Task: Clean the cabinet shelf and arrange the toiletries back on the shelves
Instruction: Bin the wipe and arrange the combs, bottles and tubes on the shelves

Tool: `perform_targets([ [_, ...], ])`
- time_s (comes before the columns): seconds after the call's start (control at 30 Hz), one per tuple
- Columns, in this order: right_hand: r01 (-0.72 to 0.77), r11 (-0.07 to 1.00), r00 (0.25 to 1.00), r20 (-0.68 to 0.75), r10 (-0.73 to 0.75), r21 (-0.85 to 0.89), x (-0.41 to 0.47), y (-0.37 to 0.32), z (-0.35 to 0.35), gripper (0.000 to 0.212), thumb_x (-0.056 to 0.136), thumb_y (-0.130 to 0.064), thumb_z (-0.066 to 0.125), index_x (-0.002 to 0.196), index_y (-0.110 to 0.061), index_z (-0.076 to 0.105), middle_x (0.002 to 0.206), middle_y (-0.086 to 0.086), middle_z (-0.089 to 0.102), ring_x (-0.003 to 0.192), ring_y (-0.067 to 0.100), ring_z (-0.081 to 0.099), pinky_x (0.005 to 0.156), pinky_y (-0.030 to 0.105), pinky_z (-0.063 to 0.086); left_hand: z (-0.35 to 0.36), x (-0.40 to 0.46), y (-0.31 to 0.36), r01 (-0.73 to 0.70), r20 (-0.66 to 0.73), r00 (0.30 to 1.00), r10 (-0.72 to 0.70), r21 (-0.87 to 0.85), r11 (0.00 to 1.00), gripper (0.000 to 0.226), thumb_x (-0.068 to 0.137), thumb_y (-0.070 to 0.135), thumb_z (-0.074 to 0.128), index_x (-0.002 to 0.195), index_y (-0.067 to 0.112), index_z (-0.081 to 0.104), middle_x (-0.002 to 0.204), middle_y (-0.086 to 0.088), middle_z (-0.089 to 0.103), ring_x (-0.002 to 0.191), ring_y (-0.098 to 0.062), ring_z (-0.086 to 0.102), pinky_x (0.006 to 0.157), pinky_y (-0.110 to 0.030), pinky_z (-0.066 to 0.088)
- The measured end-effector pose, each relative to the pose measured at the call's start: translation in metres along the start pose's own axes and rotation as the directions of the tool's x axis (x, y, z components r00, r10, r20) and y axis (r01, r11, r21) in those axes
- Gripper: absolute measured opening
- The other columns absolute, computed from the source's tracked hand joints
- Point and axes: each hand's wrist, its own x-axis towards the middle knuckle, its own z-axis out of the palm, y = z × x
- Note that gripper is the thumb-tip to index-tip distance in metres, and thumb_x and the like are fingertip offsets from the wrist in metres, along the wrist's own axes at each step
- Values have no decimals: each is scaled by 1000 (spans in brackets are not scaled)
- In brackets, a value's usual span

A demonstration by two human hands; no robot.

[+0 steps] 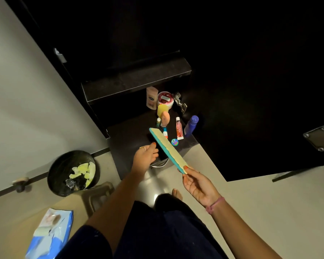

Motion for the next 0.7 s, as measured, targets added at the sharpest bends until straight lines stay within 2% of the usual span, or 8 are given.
perform_targets([
  [0.1, 4, 993, 995, 100, 8, -118, -12, -9, 14, 34, 74, -3, 65, 107, -3, 67, 88, 15, 69, 59, 10, 63, 58, 17, 56, -12, -17, 24, -45, 59, 997, 56, -167, 985, 40, 93, 33, 51, 122, 6, 56, 112, -8, 66, 105, -19, 64, 95, -32, 49],
  [0.23, 92, 951, 984, 174, -41, -296, -24, -27, 45, 22, 74, -9, 67, 94, -11, 75, 90, 13, 72, 63, 11, 65, 60, 20, 58, -36, -31, 51, -167, -13, 985, 170, -280, 945, 38, 89, 16, 59, 125, 5, 52, 109, -8, 68, 102, -16, 66, 83, -24, 56],
  [0.33, 214, 886, 967, 221, -131, -411, -30, -38, 70, 23, 79, -12, 67, 101, -12, 73, 97, 11, 73, 75, 12, 69, 67, 21, 58, -50, -45, 73, -241, -59, 970, 236, -340, 909, 31, 87, 8, 61, 117, 6, 54, 105, -7, 68, 105, -19, 65, 81, -25, 57],
  [0.4, 292, 852, 947, 258, -193, -434, -35, -43, 89, 23, 84, -12, 64, 107, -13, 68, 98, 10, 73, 73, 11, 70, 63, 19, 58, -58, -57, 89, -296, -123, 955, 270, -352, 888, 30, 84, 8, 65, 112, 8, 53, 105, -7, 69, 103, -20, 67, 85, -32, 56],
  [0.47, 375, 820, 918, 296, -264, -432, -40, -48, 106, 24, 86, -13, 63, 110, -16, 65, 96, 8, 74, 69, 10, 70, 58, 17, 57, -64, -68, 104, -371, -176, 927, 330, -323, 871, 40, 81, 11, 69, 117, 8, 50, 106, -9, 69, 100, -20, 68, 81, -33, 58],
  [0.6, 597, 691, 802, 333, -496, -408, -54, -58, 140, 27, 86, -14, 64, 112, -17, 58, 82, 3, 75, 59, 9, 67, 53, 16, 56, -67, -97, 132, -560, -278, 823, 495, -247, 791, 64, 81, 14, 71, 132, 21, 33, 109, -5, 66, 98, -16, 69, 77, -34, 60],
  [0.7, 765, 500, 640, 396, -658, -405, -69, -70, 165, 28, 85, -15, 65, 111, -15, 54, 80, 3, 74, 60, 8, 68, 54, 15, 54, -68, -122, 158, -679, -310, 727, 613, -194, 708, 63, 82, 13, 69, 132, 25, 33, 110, 1, 62, 98, -15, 68, 74, -30, 60],
])
